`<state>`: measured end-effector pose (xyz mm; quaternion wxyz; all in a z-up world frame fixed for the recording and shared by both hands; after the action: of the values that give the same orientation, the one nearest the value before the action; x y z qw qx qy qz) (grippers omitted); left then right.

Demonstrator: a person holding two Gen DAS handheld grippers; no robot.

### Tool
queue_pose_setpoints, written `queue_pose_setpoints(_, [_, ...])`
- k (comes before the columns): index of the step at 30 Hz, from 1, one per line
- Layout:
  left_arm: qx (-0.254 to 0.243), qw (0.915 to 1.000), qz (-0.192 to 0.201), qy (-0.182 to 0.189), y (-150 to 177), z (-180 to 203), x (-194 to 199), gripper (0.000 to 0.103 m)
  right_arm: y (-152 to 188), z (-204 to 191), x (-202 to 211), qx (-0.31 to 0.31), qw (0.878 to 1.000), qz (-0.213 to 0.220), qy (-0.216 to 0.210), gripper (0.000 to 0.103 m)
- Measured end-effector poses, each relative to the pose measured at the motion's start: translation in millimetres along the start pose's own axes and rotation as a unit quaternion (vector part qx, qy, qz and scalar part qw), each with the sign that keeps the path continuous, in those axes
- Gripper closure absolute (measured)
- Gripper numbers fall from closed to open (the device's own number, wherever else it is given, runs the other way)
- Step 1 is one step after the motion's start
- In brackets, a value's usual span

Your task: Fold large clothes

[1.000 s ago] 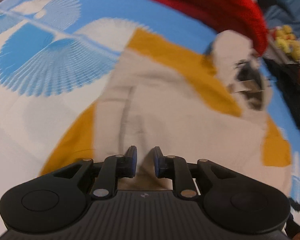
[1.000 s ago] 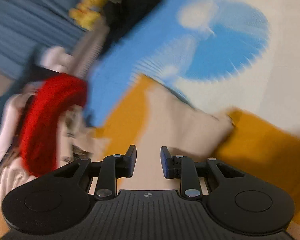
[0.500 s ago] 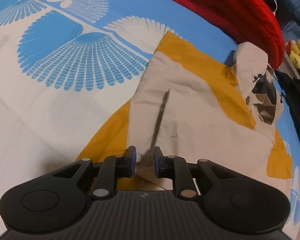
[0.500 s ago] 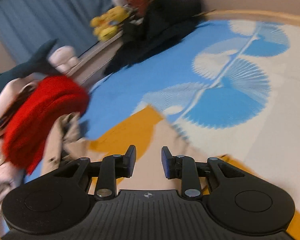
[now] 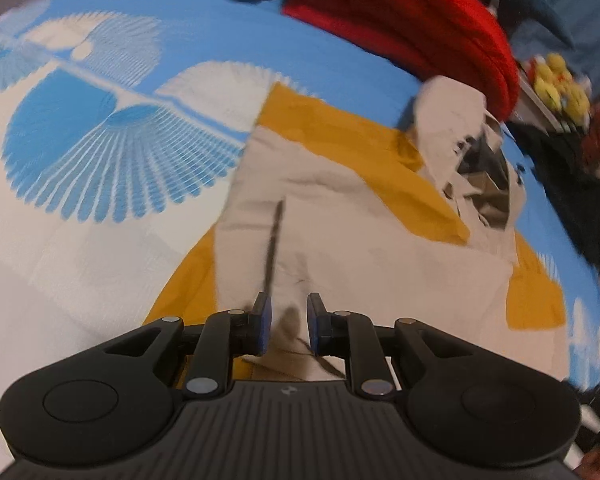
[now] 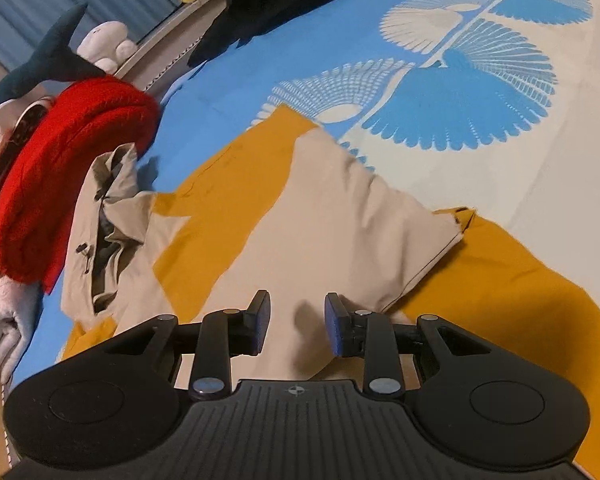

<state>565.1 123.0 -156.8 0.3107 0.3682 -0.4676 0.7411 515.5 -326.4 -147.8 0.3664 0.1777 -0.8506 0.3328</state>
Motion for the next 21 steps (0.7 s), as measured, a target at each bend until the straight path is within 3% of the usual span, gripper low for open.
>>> queue_pose_setpoints(3, [-0.022,0.9997,0.007,-0.004,1.5,8.0,-6.1,0.084,-1.5,-4.6,4.2,0.017,1.0,0.002,-0.003,0.071])
queue_pose_setpoints(7, [-0.005,0.9987,-0.036,-0.036,23.4,-7.9,-32.6,0.084,-6.4,-7.2,11.9,0.016,1.0,-0.001,-0.005,0.071])
queue_pose_setpoints(9, [0.0,0.9984,-0.035,-0.044,25.8,-8.5,-30.5,0.084,-8.4,-7.8,16.3,0.015,1.0,-0.006,-0.004,0.071])
queue_pose_setpoints(12, [-0.013,0.9993,0.005,-0.035,9.8,8.3,-5.5,0.084,-14.6,-10.6,29.4,0.017,1.0,-0.001,-0.005,0.071])
queue_pose_setpoints(15, [-0.047,0.9965,0.064,-0.028,-7.7,30.2,26.8,0.083,-25.7,-18.8,48.5,0.067,0.997,0.034,0.011,0.071])
queue_pose_setpoints(18, [-0.091,0.9894,0.107,-0.035,-18.3,50.7,54.5,0.083,-33.8,-33.9,68.6,0.131,0.989,0.065,0.008,0.071])
queue_pose_setpoints(21, [-0.147,0.977,0.15,-0.038,-23.2,65.6,86.2,0.083,-39.0,-45.0,85.7,0.172,0.981,0.085,-0.003,0.071])
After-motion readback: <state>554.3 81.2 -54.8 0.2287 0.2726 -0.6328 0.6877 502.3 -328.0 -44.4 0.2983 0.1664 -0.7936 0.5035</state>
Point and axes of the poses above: each gripper's, at about its wrist camera, not at the fingertips, and x roughly against the way its jaws point, z to its right, y to its underside, the point moved 10 cm from there along -x, roughly the way its jaws point, and after that the axes turned 2 degrees about -x, right-handed, at the moved point
